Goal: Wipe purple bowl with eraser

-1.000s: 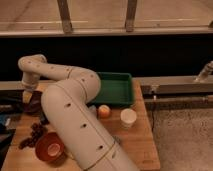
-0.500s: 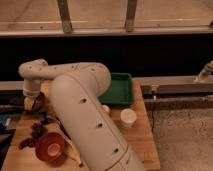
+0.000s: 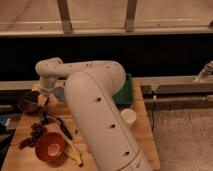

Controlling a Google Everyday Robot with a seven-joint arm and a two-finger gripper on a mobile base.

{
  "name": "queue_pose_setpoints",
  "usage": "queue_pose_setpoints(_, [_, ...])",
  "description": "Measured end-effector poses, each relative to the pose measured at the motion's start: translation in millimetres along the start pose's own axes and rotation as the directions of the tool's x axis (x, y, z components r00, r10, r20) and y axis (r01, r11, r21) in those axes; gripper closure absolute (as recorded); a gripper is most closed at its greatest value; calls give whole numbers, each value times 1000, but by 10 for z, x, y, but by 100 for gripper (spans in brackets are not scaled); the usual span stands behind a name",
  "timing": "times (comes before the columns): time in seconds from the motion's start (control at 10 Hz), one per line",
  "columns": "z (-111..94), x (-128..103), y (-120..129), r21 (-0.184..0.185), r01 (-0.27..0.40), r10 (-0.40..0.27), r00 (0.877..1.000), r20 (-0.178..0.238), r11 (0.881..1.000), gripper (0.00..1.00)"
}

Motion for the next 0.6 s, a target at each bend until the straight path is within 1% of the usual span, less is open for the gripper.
queue_pose_setpoints(0.1, [0,51,-181,0,-20,20,1000,10,1000,100])
queue_pose_setpoints(0.2, [18,27,-297,-2,-21,21,1000,11,1000,100])
queue_pose_setpoints(0.3, [42,-55,-366,-5,-10,10,1000,14,1000,100])
queue_pose_setpoints(0.4, [83,-210,-428,-14,15,-15,1000,19,1000,100])
queue_pose_setpoints(0.6, [173,-557,-411,-57,88,-86,995,41,995,100])
